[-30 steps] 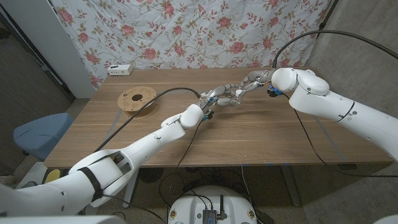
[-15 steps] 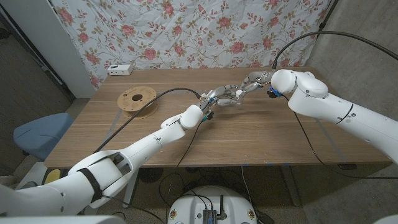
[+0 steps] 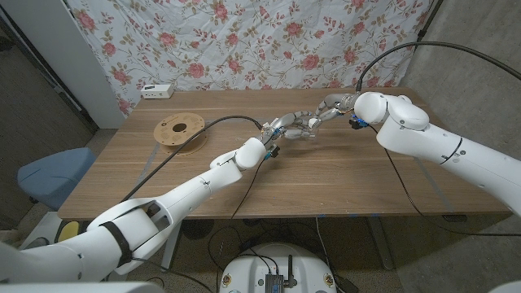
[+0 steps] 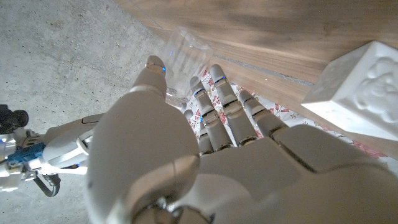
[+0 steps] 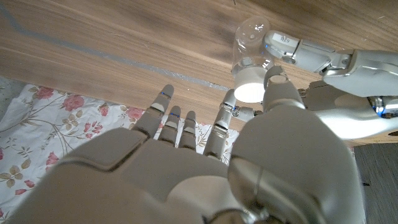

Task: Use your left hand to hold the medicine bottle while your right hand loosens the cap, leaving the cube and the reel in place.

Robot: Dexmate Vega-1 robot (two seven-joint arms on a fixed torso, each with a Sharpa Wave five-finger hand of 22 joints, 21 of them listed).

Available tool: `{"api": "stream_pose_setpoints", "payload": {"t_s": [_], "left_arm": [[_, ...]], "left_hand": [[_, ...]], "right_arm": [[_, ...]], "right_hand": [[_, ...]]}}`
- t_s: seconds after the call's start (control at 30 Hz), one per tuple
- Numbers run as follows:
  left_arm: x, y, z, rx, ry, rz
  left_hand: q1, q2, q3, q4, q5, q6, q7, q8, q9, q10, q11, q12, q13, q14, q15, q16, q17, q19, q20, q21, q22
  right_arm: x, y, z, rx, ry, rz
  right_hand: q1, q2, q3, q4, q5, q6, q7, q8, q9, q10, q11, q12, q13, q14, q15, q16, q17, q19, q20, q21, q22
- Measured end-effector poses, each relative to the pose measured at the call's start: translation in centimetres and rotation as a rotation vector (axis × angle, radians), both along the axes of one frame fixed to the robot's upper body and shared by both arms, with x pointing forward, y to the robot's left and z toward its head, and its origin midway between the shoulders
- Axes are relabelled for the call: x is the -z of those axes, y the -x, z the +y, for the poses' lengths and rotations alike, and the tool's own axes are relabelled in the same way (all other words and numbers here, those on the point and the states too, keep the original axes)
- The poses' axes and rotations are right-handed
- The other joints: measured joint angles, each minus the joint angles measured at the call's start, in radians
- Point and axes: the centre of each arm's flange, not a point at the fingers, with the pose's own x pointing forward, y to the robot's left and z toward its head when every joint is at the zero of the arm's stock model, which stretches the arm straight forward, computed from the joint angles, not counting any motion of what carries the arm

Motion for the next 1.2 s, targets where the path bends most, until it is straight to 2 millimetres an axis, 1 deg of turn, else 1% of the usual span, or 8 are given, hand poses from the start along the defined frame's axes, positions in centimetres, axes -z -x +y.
{"api": "stream_pose_setpoints", "payload": {"t_s": [0.23,0.27,0.5,0.63,0.77,0.93,1.03,1.2], "left_arm": [[0.08,0.01,0.07,-0.002,0.001,0.002],[0.08,0.00,0.08,-0.002,0.001,0.002],[0.09,-0.01,0.10,-0.002,0.000,0.003],[0.16,-0.07,0.12,-0.003,0.000,0.006],[0.15,-0.13,0.15,-0.004,0.000,0.007],[0.12,-0.18,0.16,-0.004,-0.001,0.007],[0.06,-0.25,0.15,-0.004,-0.001,0.007],[0.01,-0.25,0.09,-0.002,-0.001,0.006]], "left_hand": [[0.003,0.002,0.000,0.000,0.000,0.000,0.000,0.000,0.000,0.000,0.000,0.002,0.000,0.000,0.000,0.000,0.000,0.000,0.000,0.000,0.000],[0.003,0.002,0.000,0.000,0.000,0.000,0.000,0.000,0.000,0.000,0.000,0.002,0.000,0.000,0.000,0.000,0.000,0.000,0.000,0.000,0.000],[0.003,0.002,0.008,0.000,0.000,0.000,0.000,0.000,0.000,0.000,0.000,0.002,0.000,0.006,-0.005,0.000,0.000,0.000,0.000,0.000,0.000],[0.003,0.002,0.008,0.000,0.000,0.000,0.000,0.000,0.000,0.000,0.000,0.002,0.000,0.006,-0.005,0.000,0.000,0.000,0.000,0.000,0.000],[0.002,0.002,0.008,0.000,0.000,0.000,0.000,0.000,0.000,0.000,0.000,0.002,0.000,0.006,-0.005,0.000,0.000,0.000,0.000,0.000,0.000],[0.002,0.002,0.008,0.000,0.000,0.000,0.000,0.000,0.000,0.000,0.000,0.002,0.001,0.005,-0.005,0.000,0.000,0.000,0.000,0.000,0.000],[0.002,0.002,0.008,0.000,0.000,0.000,0.000,0.000,0.000,0.000,0.000,0.001,0.001,0.008,-0.003,0.000,0.000,0.000,0.000,0.000,0.000],[0.001,0.004,0.008,0.000,0.000,0.000,0.000,0.000,0.000,0.000,0.000,0.001,0.000,0.007,-0.003,0.000,0.000,0.000,0.000,0.000,0.000]], "right_arm": [[0.02,0.03,0.02,0.000,0.000,-0.003],[0.01,0.03,0.04,0.000,-0.001,-0.004],[0.01,-0.08,0.09,-0.001,-0.004,-0.005],[0.03,-0.17,0.16,-0.003,-0.004,-0.005],[0.00,-0.27,0.17,-0.003,-0.005,-0.004],[0.00,-0.37,0.21,-0.004,-0.006,-0.004],[0.00,-0.41,0.24,-0.006,-0.006,-0.006],[0.05,-0.50,0.24,-0.006,-0.008,-0.004]], "right_hand": [[0.001,-0.001,0.002,-0.002,-0.008,0.012,0.002,0.007,0.001,0.012,0.002,0.000,0.000,0.004,-0.004,0.000,0.000,0.004,-0.004,0.000,0.000],[0.008,0.006,0.004,-0.003,-0.008,0.015,0.002,0.007,0.003,0.012,0.002,0.000,0.000,0.004,-0.004,0.000,0.000,0.005,-0.005,0.000,0.000],[0.012,0.004,0.008,0.000,-0.008,0.017,0.001,0.015,0.005,0.018,-0.004,0.000,0.000,0.009,-0.002,0.000,0.005,0.011,0.000,0.000,0.000],[0.012,0.004,0.008,0.000,-0.008,0.022,-0.005,0.015,0.005,0.018,-0.004,0.000,0.000,0.009,-0.002,0.000,0.005,0.011,0.000,0.000,0.000],[0.012,0.004,0.011,0.003,-0.008,0.033,-0.001,0.015,0.004,0.021,0.000,0.000,0.000,0.009,-0.002,0.000,0.005,0.011,0.000,0.000,0.000],[0.013,0.006,0.014,0.000,-0.008,0.051,-0.004,0.029,0.004,0.021,0.000,0.000,0.000,0.012,-0.005,0.000,0.005,0.014,-0.004,0.000,0.000],[0.014,0.007,0.016,-0.001,-0.008,0.058,-0.004,0.030,0.004,0.027,-0.005,0.000,0.000,0.013,-0.006,0.000,0.005,0.017,-0.007,0.000,0.000],[0.024,0.011,0.024,-0.001,-0.008,0.063,-0.010,0.037,0.004,0.032,0.000,0.000,0.000,0.016,-0.009,0.000,0.005,0.022,-0.003,0.000,0.000]]}}
